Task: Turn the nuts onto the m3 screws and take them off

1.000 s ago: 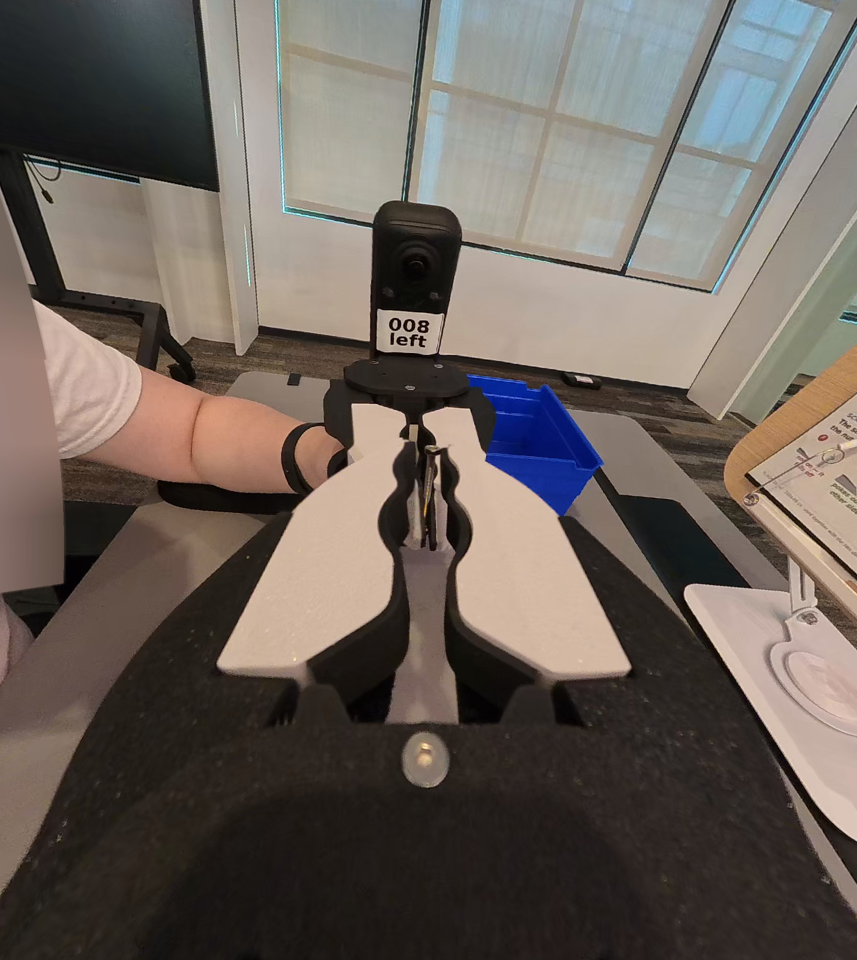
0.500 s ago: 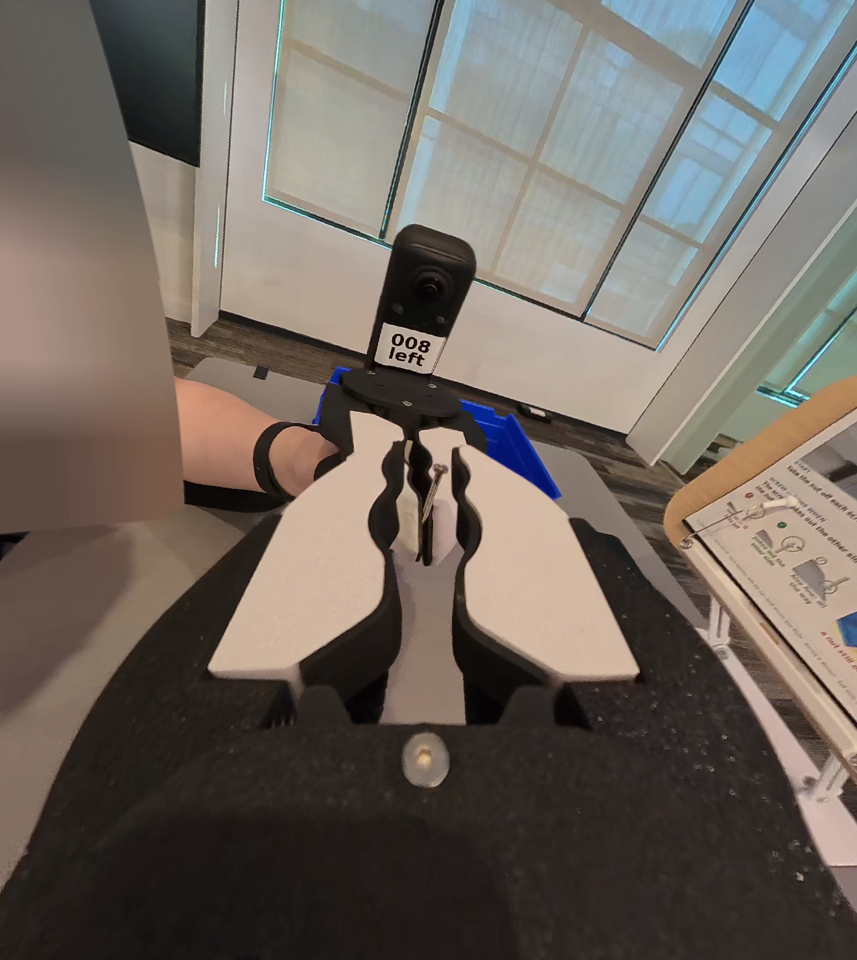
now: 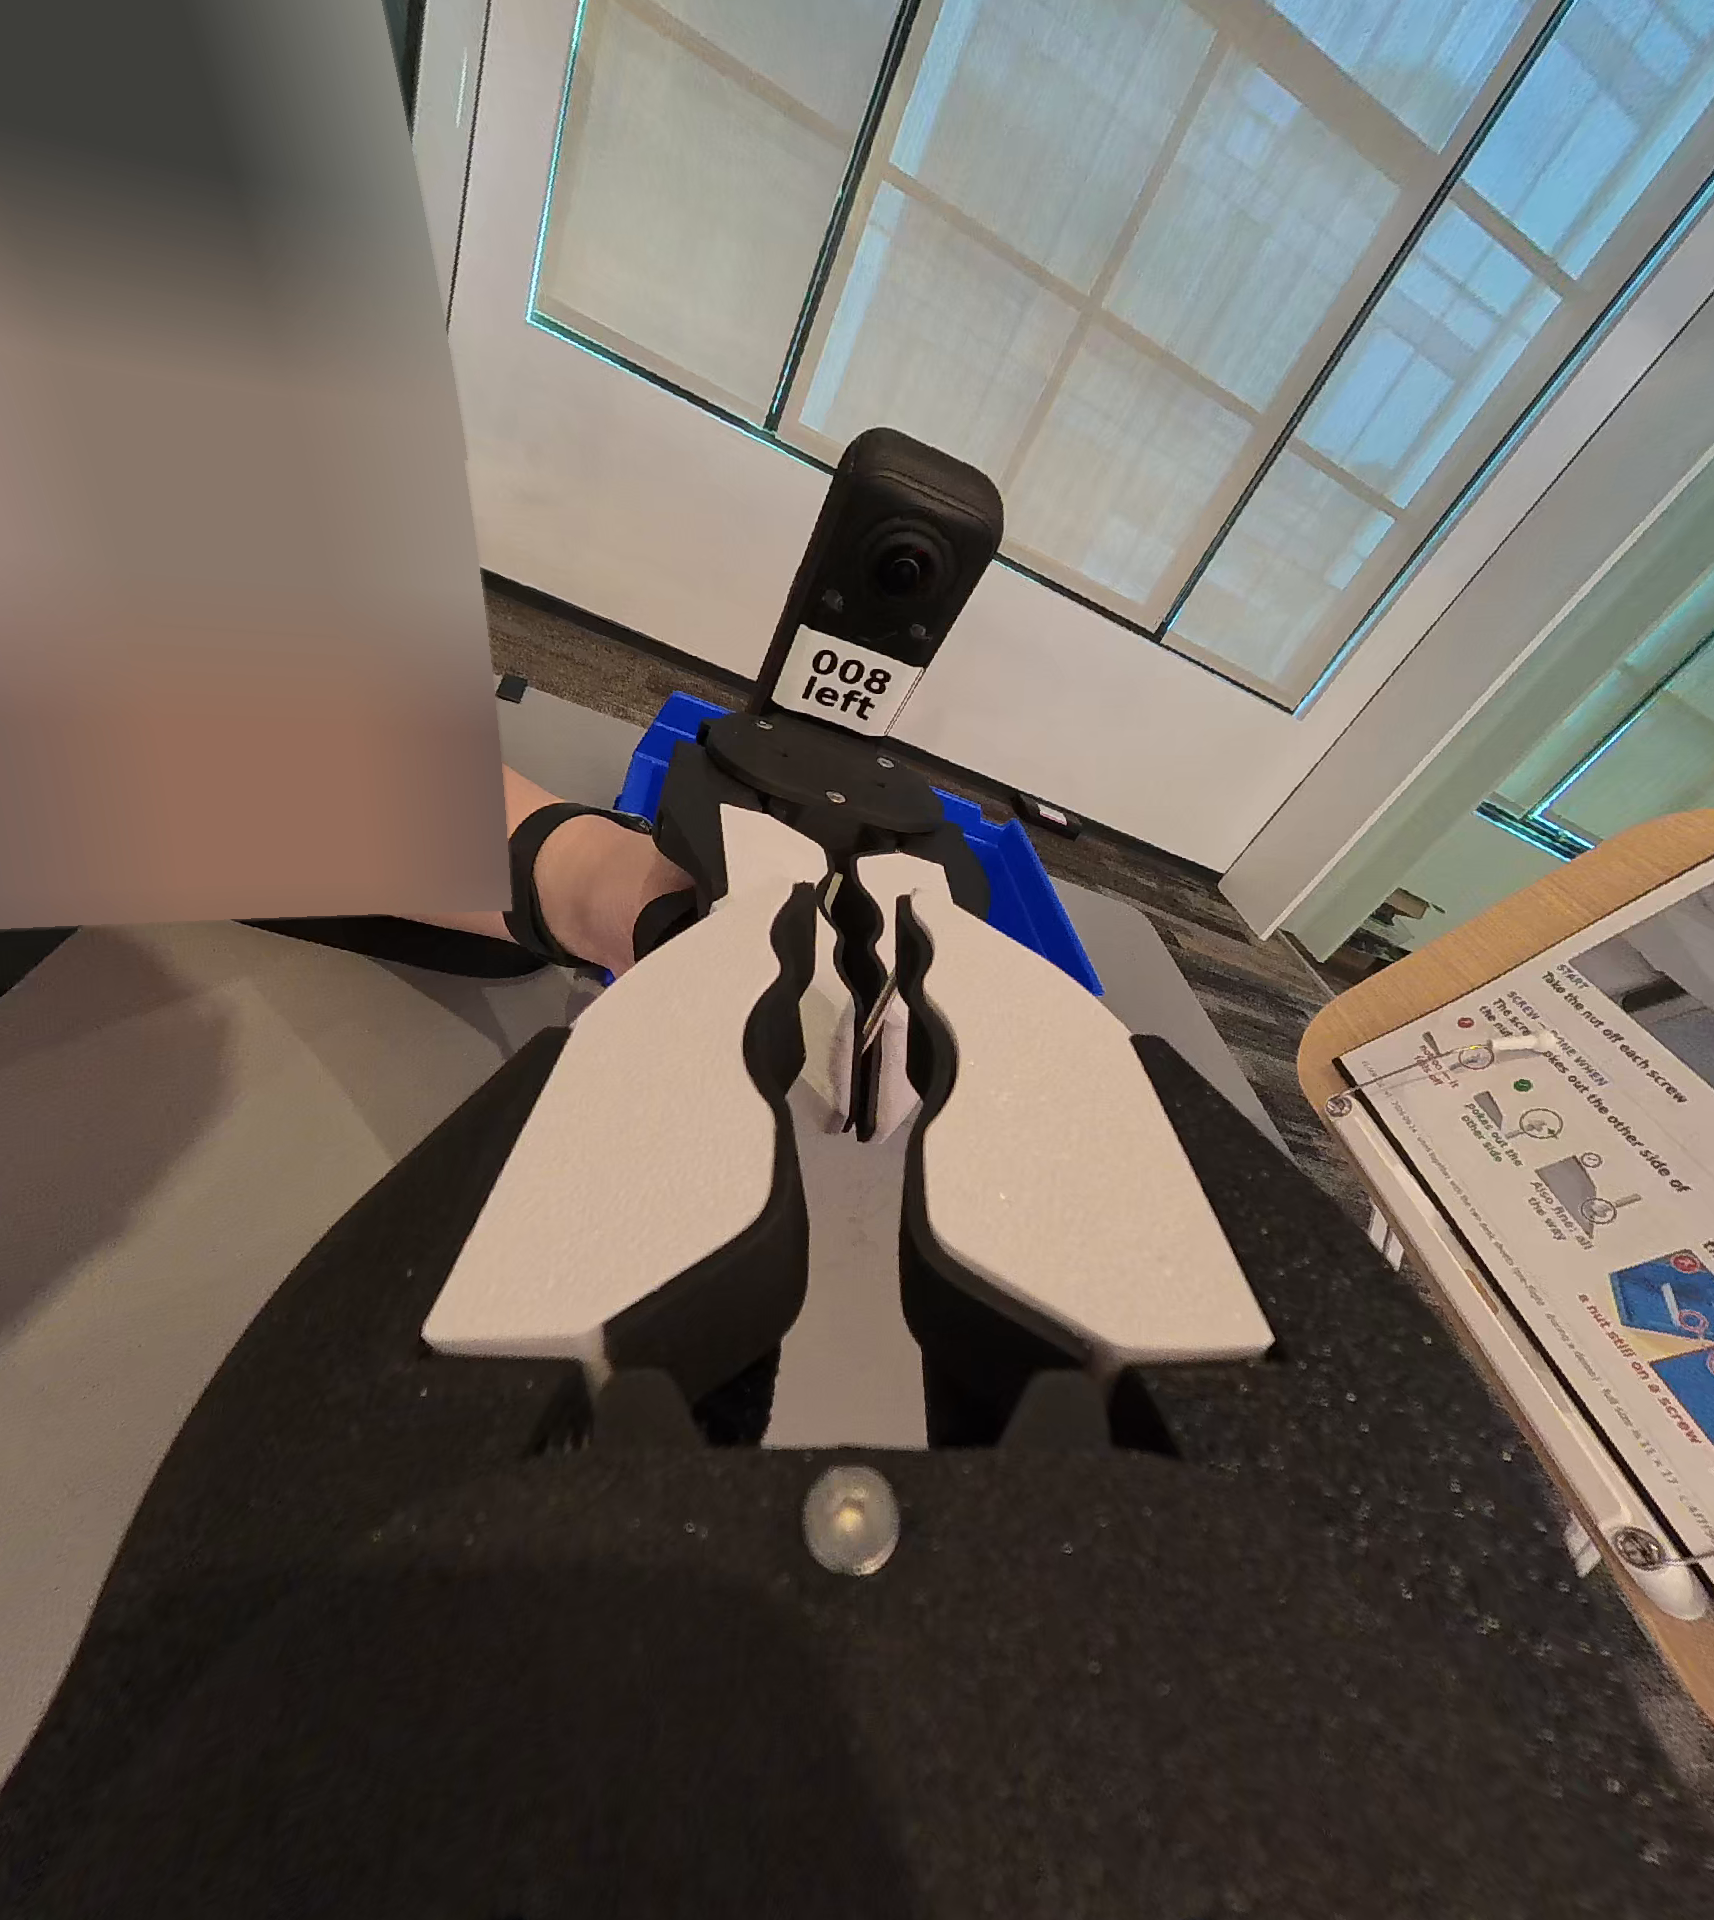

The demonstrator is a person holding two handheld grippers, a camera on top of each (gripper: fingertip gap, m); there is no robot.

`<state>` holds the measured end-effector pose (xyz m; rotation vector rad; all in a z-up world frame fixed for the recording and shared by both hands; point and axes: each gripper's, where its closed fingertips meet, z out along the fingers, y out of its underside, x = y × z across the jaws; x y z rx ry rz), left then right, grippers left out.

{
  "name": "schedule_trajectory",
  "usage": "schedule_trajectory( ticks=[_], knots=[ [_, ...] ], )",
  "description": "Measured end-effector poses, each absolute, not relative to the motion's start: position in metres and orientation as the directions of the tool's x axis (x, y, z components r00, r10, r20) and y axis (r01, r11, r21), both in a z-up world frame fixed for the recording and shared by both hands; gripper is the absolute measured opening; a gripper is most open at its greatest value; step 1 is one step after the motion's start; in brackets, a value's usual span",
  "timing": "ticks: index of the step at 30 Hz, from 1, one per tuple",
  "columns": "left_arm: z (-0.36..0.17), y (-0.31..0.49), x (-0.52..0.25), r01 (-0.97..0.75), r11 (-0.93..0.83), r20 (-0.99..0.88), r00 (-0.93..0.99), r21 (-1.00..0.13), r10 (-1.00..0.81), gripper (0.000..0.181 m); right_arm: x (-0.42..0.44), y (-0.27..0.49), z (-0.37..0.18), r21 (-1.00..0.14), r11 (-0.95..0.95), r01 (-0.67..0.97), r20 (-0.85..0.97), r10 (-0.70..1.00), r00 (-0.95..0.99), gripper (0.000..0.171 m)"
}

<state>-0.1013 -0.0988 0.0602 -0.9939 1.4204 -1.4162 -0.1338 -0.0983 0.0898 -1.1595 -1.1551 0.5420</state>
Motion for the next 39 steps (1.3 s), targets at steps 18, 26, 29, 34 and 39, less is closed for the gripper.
schedule_trajectory(
  ticks=[18, 26, 29, 34, 39],
  knots=[
    [0.060, -0.101, -0.101, 0.039, 0.039, -0.049, -0.310, -0.998, -0.950, 0.002, -0.125, -0.093, 0.090, -0.935, 0.313, 0.169, 0.355, 0.852, 0.386, 0.013],
    [0.060, -0.102, -0.101, 0.039, 0.042, -0.052, -0.307, -0.998, -0.950, 0.002, -0.124, -0.092, 0.091, -0.945, 0.292, 0.146, 0.326, 0.864, 0.383, 0.012],
    [0.060, -0.102, -0.101, 0.038, 0.043, -0.052, -0.307, -0.998, -0.950, 0.001, -0.125, -0.092, 0.090, -0.946, 0.291, 0.145, 0.325, 0.867, 0.379, 0.011],
    [0.061, -0.102, -0.101, 0.039, 0.042, -0.052, -0.306, -0.998, -0.950, 0.001, -0.125, -0.092, 0.089, -0.948, 0.284, 0.145, 0.319, 0.871, 0.373, 0.006],
    [0.060, -0.102, -0.101, 0.038, 0.044, -0.053, -0.306, -0.998, -0.951, 0.002, -0.125, -0.092, 0.088, -0.950, 0.278, 0.141, 0.311, 0.877, 0.367, 0.006]
  ],
)
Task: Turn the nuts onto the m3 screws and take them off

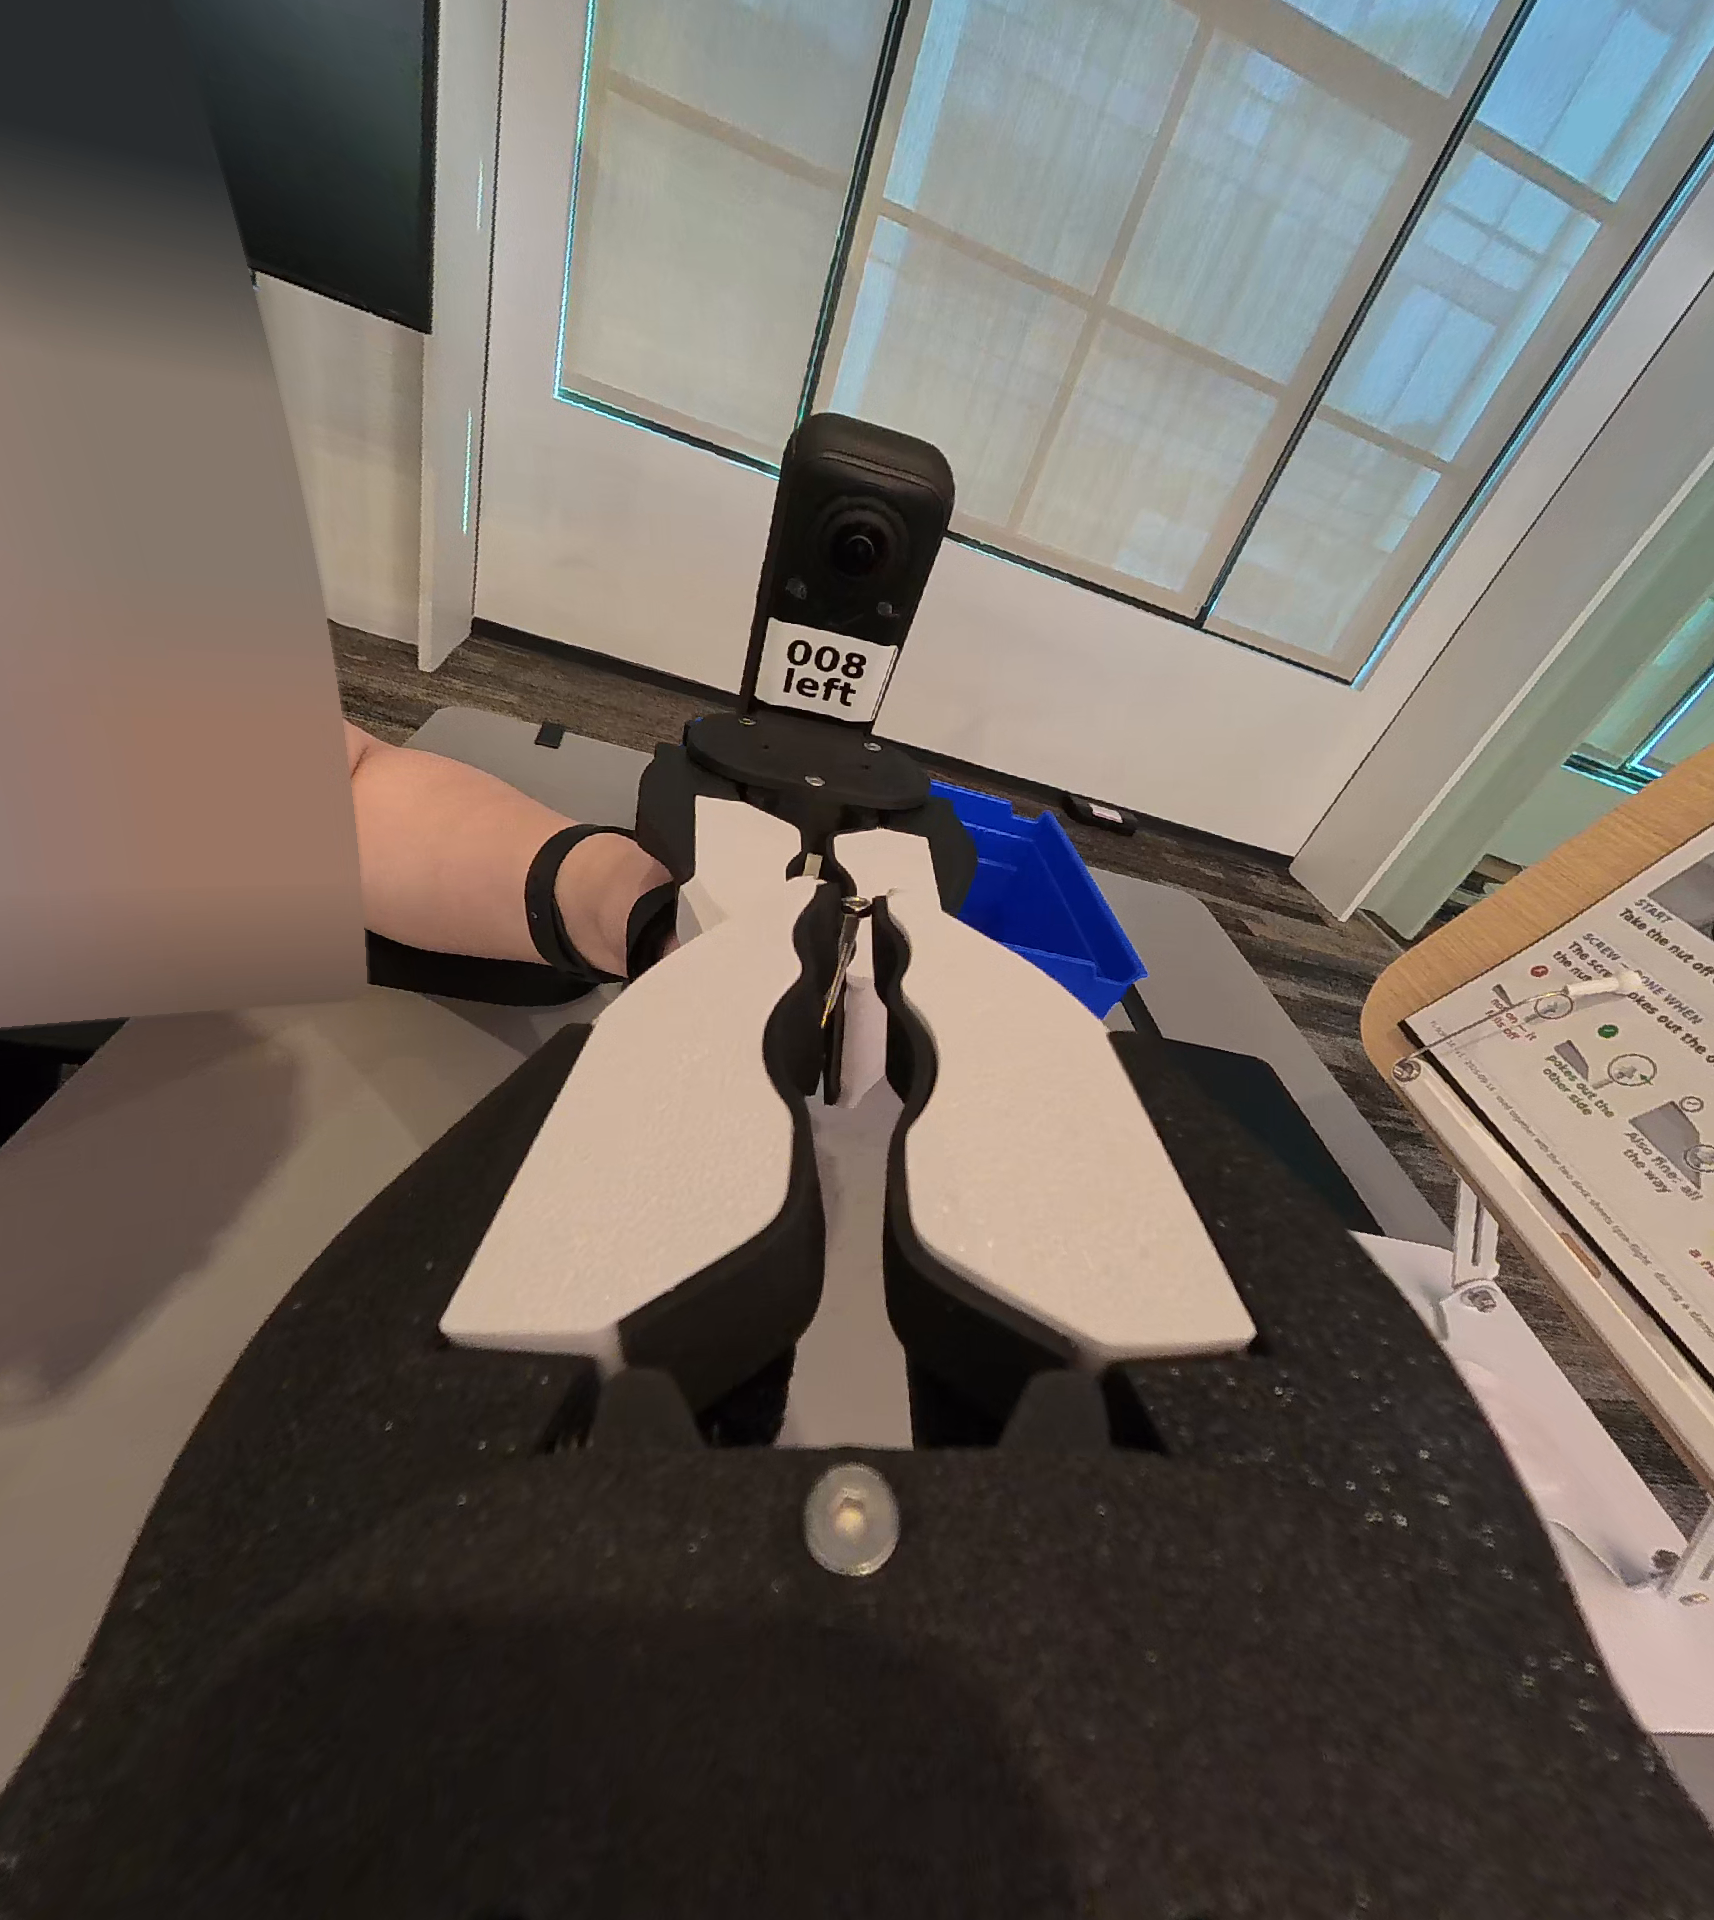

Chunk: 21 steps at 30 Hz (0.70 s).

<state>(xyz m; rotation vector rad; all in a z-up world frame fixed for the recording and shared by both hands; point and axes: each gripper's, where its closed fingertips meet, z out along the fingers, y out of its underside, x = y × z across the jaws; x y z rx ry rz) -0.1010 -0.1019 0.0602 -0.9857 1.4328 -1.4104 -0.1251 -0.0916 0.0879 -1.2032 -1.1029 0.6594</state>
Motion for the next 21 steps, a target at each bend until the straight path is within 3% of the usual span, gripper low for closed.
schedule_trajectory(
  ticks=[11, 21],
  knots=[
    [0.061, -0.098, -0.100, 0.040, 0.056, -0.065, -0.269, -0.998, -0.961, 0.001, -0.125, -0.089, 0.088, -0.964, 0.248, 0.093, 0.265, 0.892, 0.367, 0.006],
    [0.062, -0.062, -0.101, 0.014, 0.053, -0.054, -0.023, -0.998, -0.998, 0.001, -0.125, -0.056, 0.090, -0.976, 0.215, 0.047, 0.201, 0.786, 0.584, 0.006]
  ],
)
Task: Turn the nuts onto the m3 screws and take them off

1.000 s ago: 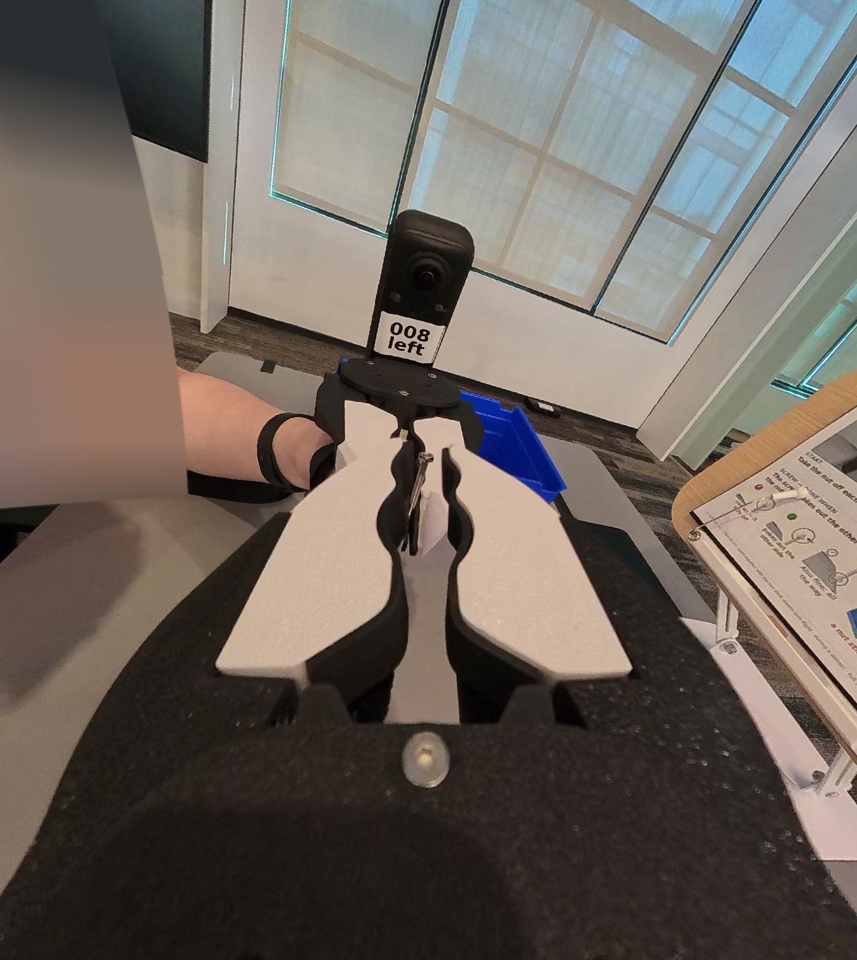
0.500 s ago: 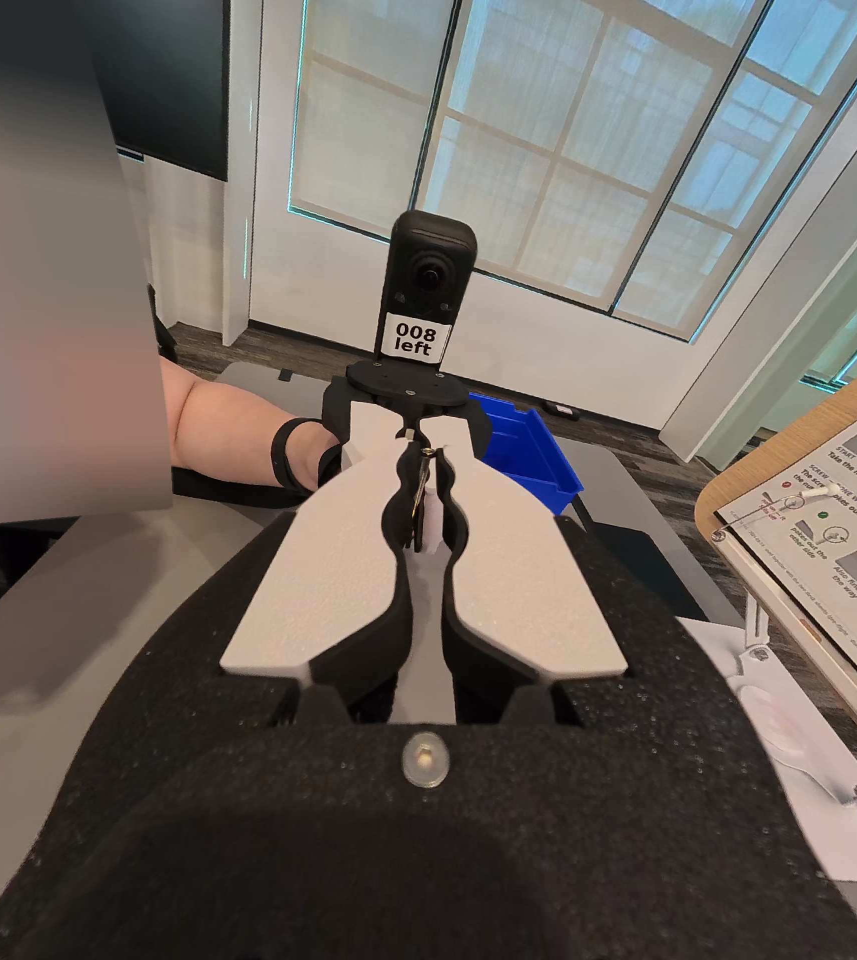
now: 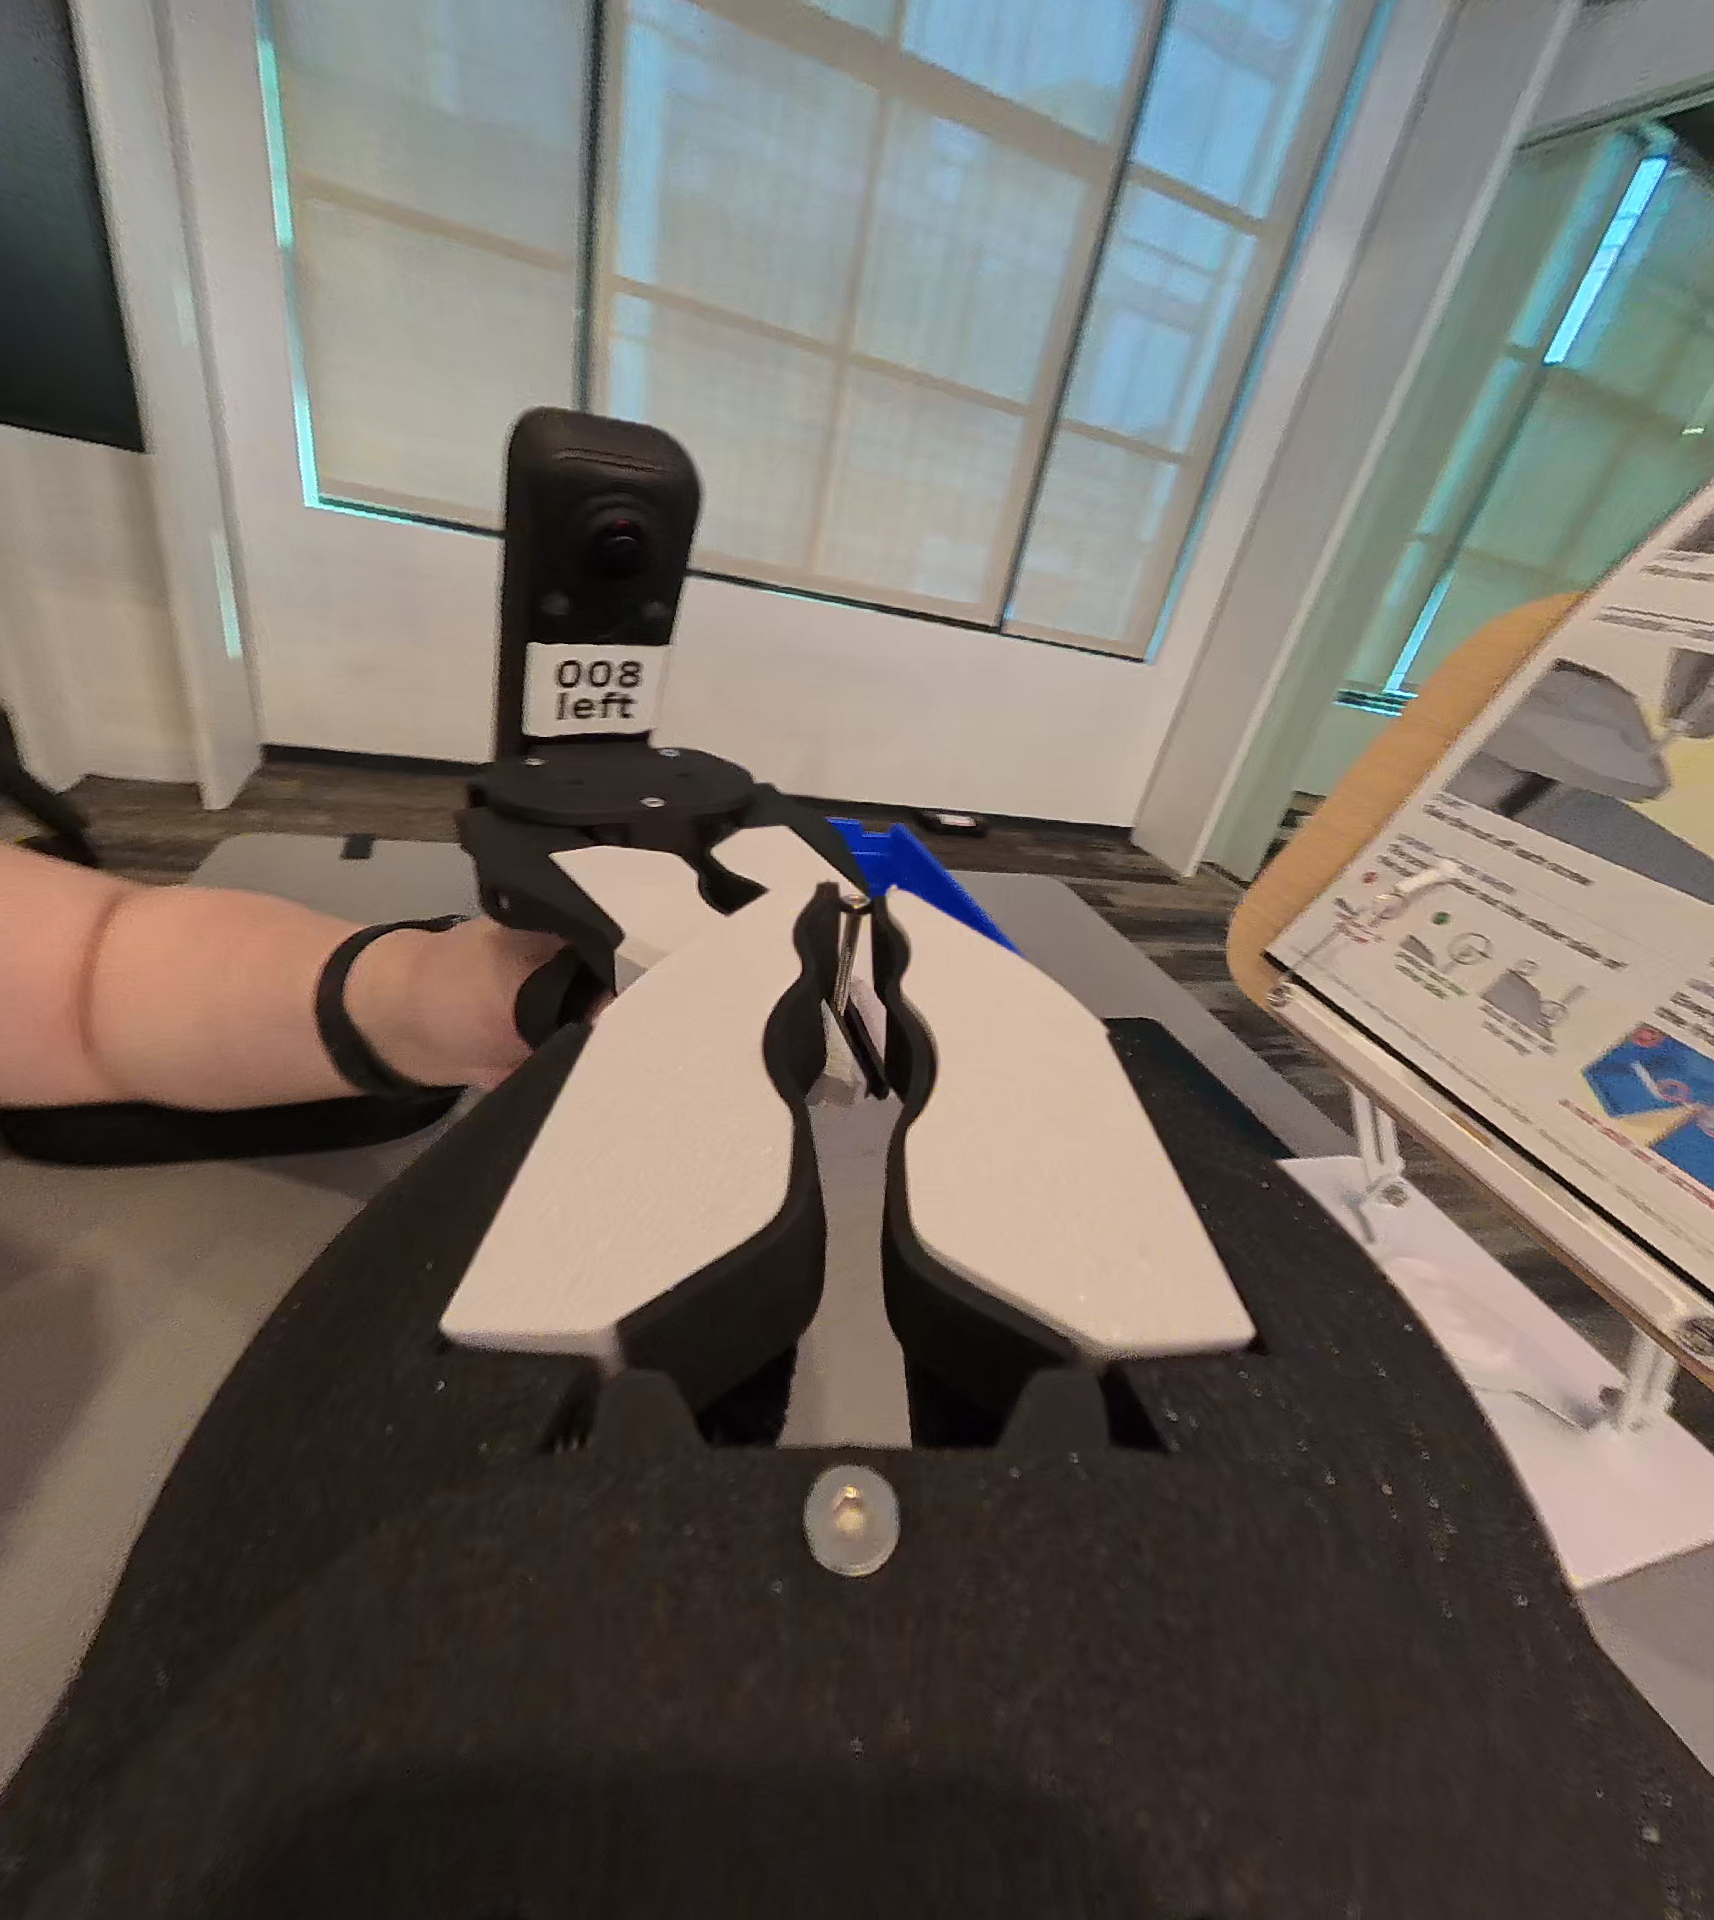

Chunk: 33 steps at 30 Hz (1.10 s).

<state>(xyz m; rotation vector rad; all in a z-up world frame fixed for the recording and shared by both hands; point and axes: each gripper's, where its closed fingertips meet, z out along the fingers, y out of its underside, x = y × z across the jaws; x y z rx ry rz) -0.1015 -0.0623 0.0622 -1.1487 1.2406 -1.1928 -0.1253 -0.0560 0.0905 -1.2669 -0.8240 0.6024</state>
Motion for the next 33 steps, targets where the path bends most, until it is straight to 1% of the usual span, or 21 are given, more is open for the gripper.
schedule_trajectory(
  ticks=[3, 7, 11, 13, 15, 17, 20, 22, 25, 30, 33],
  knots=[
    [0.061, -0.052, -0.103, 0.004, 0.052, -0.052, 0.043, -0.999, -0.998, 0.001, -0.126, -0.046, 0.089, -0.972, 0.233, 0.043, 0.201, 0.714, 0.671, 0.006],
    [0.059, -0.046, -0.104, -0.004, 0.044, -0.044, 0.075, -0.999, -0.996, 0.001, -0.126, -0.040, 0.088, -0.967, 0.251, 0.050, 0.202, 0.632, 0.749, 0.006],
    [0.060, -0.046, -0.104, 0.002, 0.038, -0.038, 0.066, -0.999, -0.997, 0.002, -0.127, -0.040, 0.089, -0.965, 0.258, 0.049, 0.205, 0.621, 0.757, 0.008],
    [0.061, -0.047, -0.105, 0.008, 0.037, -0.036, 0.055, -0.999, -0.998, 0.002, -0.126, -0.045, 0.096, -0.960, 0.279, 0.019, 0.201, 0.642, 0.740, 0.017],
    [0.064, -0.051, -0.105, 0.020, 0.028, -0.027, 0.015, -0.999, -1.000, 0.001, -0.121, -0.051, 0.105, -0.953, 0.303, -0.009, 0.207, 0.672, 0.711, 0.021],
    [0.067, -0.059, -0.105, 0.042, 0.007, -0.009, -0.052, -0.999, -0.999, 0.001, -0.118, -0.057, 0.107, -0.954, 0.301, -0.010, 0.220, 0.721, 0.657, 0.021],
    [0.071, -0.073, -0.106, 0.061, -0.011, 0.001, -0.156, -0.998, -0.988, 0.001, -0.120, -0.069, 0.104, -0.970, 0.243, -0.028, 0.193, 0.830, 0.523, 0.026],
    [0.071, -0.082, -0.106, 0.056, 0.008, -0.020, -0.205, -0.998, -0.978, 0.001, -0.122, -0.080, 0.106, -0.969, 0.242, -0.053, 0.193, 0.872, 0.449, 0.030],
    [0.069, -0.091, -0.104, 0.048, 0.039, -0.049, -0.235, -0.998, -0.971, 0.001, -0.123, -0.084, 0.105, -0.958, 0.288, -0.020, 0.250, 0.864, 0.437, 0.031],
    [0.067, -0.093, -0.103, 0.044, 0.043, -0.053, -0.242, -0.998, -0.969, 0.001, -0.134, -0.088, 0.097, -0.946, 0.318, 0.054, 0.312, 0.856, 0.412, 0.032],
    [0.069, -0.092, -0.104, 0.050, 0.040, -0.051, -0.239, -0.998, -0.970, 0.001, -0.135, -0.088, 0.096, -0.948, 0.311, 0.066, 0.310, 0.859, 0.408, 0.032]
  ],
)
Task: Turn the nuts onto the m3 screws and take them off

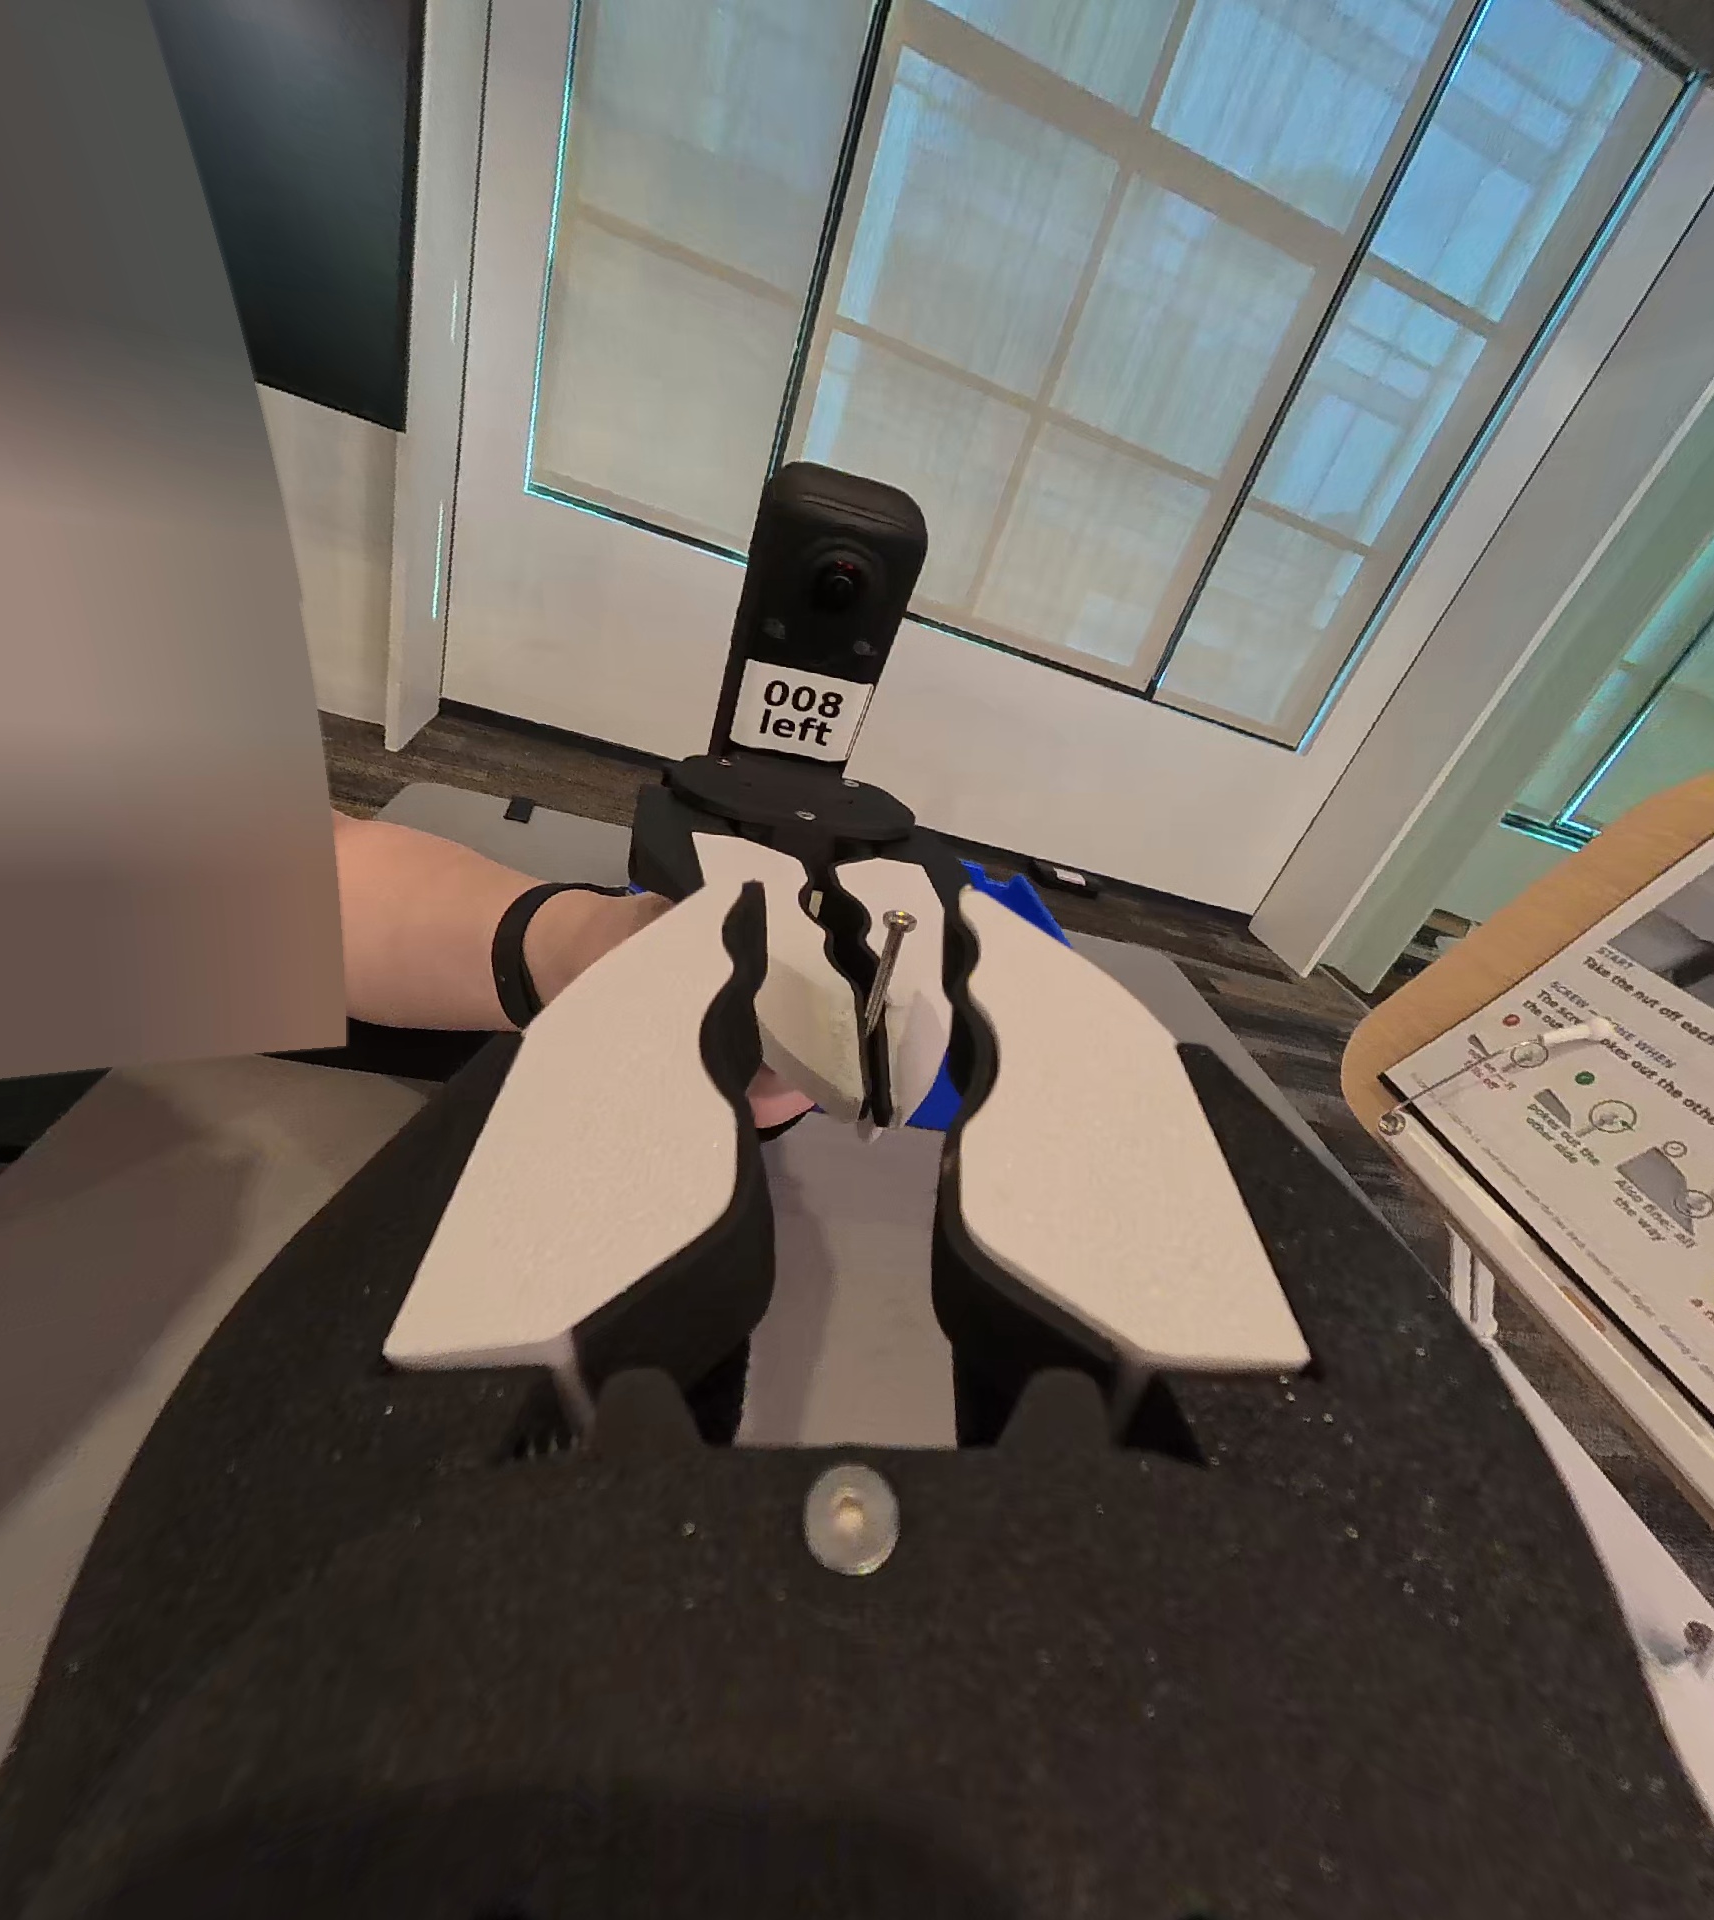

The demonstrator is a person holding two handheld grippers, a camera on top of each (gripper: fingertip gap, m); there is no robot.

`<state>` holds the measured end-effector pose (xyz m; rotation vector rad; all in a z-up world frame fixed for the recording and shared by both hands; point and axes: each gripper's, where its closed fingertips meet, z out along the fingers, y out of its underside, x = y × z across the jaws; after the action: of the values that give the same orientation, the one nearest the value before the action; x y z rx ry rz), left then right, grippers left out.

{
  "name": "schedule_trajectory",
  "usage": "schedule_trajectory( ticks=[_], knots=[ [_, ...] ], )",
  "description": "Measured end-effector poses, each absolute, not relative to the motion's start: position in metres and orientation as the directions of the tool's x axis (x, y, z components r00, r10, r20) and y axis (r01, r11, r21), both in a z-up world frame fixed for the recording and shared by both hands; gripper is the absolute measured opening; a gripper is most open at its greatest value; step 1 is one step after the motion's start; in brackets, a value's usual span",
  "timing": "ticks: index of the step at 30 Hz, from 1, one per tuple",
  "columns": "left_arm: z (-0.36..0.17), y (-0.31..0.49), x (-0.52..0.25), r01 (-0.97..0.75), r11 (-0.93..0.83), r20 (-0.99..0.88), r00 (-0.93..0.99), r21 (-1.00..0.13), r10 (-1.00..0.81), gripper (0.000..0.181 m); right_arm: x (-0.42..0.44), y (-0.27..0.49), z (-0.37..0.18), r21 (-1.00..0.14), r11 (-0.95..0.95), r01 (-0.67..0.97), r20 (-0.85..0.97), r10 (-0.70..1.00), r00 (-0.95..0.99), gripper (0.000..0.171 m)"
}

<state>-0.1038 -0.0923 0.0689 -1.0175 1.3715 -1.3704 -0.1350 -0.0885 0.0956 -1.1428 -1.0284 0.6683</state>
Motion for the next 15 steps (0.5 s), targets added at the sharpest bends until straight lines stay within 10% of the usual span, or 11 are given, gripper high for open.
schedule_trajectory(
  ticks=[15],
  knots=[
    [0.0712, -0.0896, -0.1058, 0.054, 0.043, -0.054, -0.226, -0.998, -0.973, 0.001, -0.1342, -0.0908, 0.0964, -0.940, 0.332, 0.074, 0.333, 0.852, 0.405, 0.028]
  ],
)
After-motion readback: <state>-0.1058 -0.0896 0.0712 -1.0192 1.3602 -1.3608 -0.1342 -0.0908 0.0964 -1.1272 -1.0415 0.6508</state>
